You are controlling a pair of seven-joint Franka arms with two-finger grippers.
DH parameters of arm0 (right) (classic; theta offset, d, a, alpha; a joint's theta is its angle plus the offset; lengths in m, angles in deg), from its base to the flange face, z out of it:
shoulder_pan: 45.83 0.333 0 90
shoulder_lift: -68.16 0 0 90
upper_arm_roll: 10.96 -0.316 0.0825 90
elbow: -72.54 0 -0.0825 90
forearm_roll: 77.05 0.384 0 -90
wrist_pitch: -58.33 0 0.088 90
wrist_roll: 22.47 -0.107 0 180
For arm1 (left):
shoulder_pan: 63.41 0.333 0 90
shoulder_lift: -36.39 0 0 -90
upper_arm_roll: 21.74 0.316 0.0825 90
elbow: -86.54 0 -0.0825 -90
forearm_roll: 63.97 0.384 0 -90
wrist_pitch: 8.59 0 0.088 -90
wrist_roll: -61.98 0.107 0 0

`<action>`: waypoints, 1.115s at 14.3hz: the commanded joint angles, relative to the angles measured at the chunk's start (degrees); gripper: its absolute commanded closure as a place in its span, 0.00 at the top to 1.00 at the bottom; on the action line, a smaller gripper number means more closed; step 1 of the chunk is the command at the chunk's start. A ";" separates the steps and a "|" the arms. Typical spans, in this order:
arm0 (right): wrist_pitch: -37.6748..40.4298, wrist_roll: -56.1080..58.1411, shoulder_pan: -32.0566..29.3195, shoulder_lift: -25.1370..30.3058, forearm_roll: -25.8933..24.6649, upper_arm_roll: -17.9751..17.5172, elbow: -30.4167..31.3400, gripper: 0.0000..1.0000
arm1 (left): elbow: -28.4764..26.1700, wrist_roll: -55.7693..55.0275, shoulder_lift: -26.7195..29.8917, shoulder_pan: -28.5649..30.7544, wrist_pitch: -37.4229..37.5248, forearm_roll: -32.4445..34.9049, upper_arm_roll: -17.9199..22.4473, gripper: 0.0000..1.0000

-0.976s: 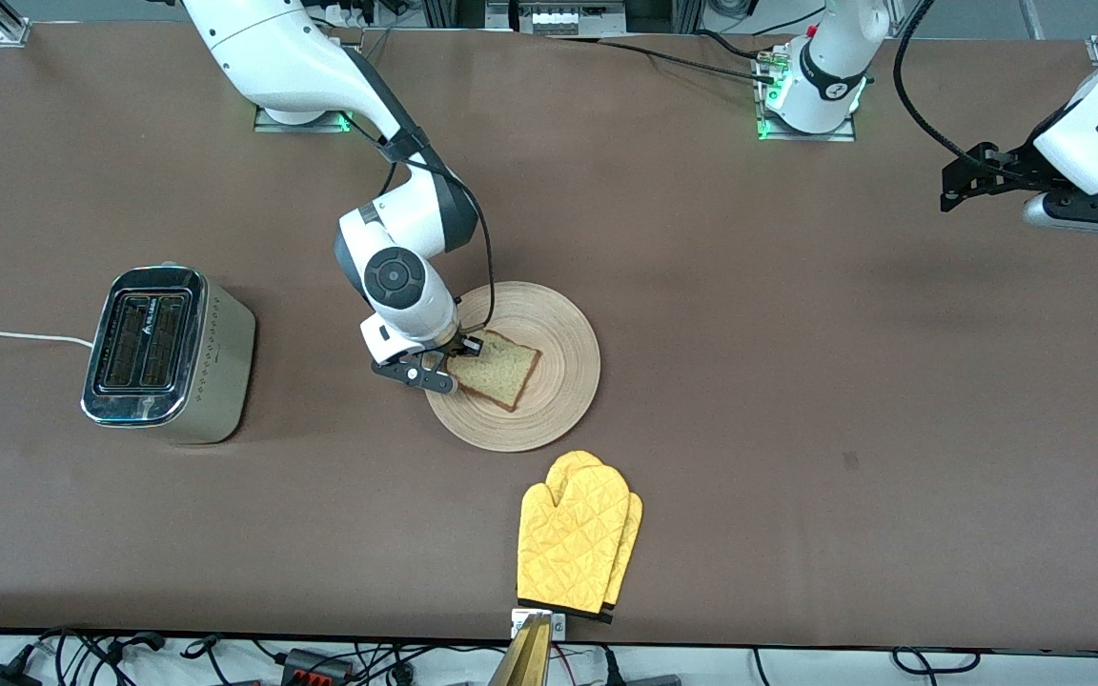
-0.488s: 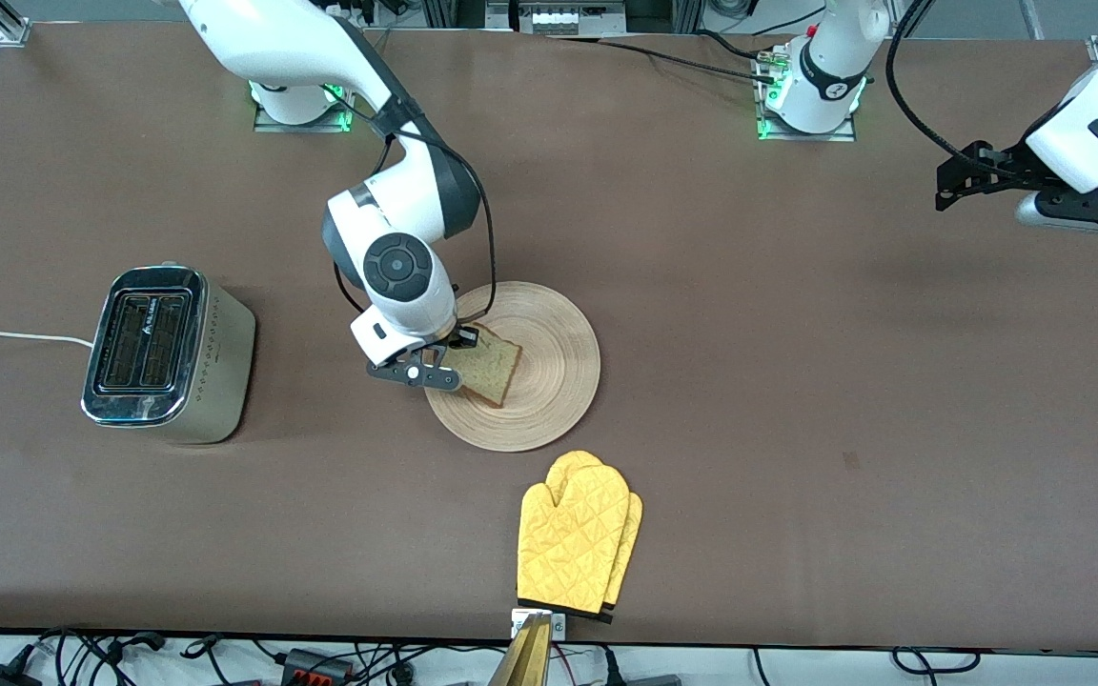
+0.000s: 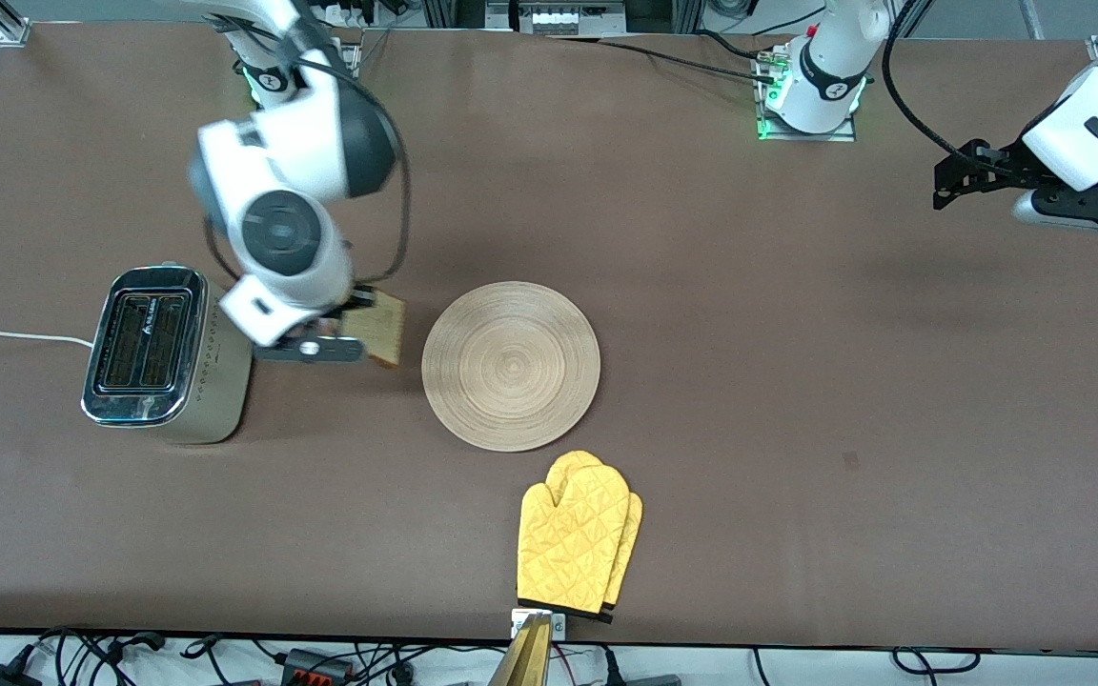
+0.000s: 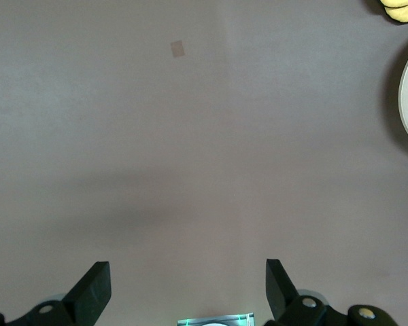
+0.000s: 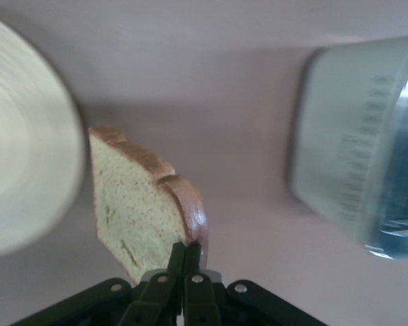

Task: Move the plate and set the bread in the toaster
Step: 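Carry the bread over the toaster slot with the right gripper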

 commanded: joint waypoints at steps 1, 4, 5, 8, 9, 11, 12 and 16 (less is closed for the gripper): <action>5.35 9.59 -2.23 3.55 -5.99 2.44 1.01 0.00 | -1.10 -0.28 1.31 0.48 -0.12 -0.64 -0.21 1.00; 7.64 17.86 -2.23 4.61 -12.43 5.87 0.75 0.00 | -1.10 -0.20 1.31 0.66 1.19 -0.64 -0.21 1.00; 8.43 20.93 -2.23 4.70 -15.58 6.14 0.14 0.00 | -1.10 -0.20 1.31 0.66 1.20 -0.64 -0.21 1.00; 9.76 24.74 -2.67 3.83 -21.58 8.07 -1.89 0.00 | -1.01 -0.28 1.31 0.66 1.28 -0.64 -0.21 1.00; 8.89 24.83 -3.20 3.21 -22.98 8.25 -1.89 0.00 | -0.49 -0.28 1.22 0.57 1.37 -0.64 -0.21 1.00; 7.57 25.88 -3.46 3.03 -26.06 8.25 -1.89 0.00 | 0.13 -0.20 0.70 0.48 1.46 -0.64 -0.21 1.00; 7.30 27.02 -3.55 3.03 -26.51 8.25 -1.97 0.00 | 0.22 -0.20 0.70 0.57 1.55 -0.64 -0.21 1.00; 2.73 26.42 -5.48 0.31 -25.90 8.25 -1.89 0.00 | 0.40 -0.19 0.52 0.75 1.64 -0.64 -0.21 1.00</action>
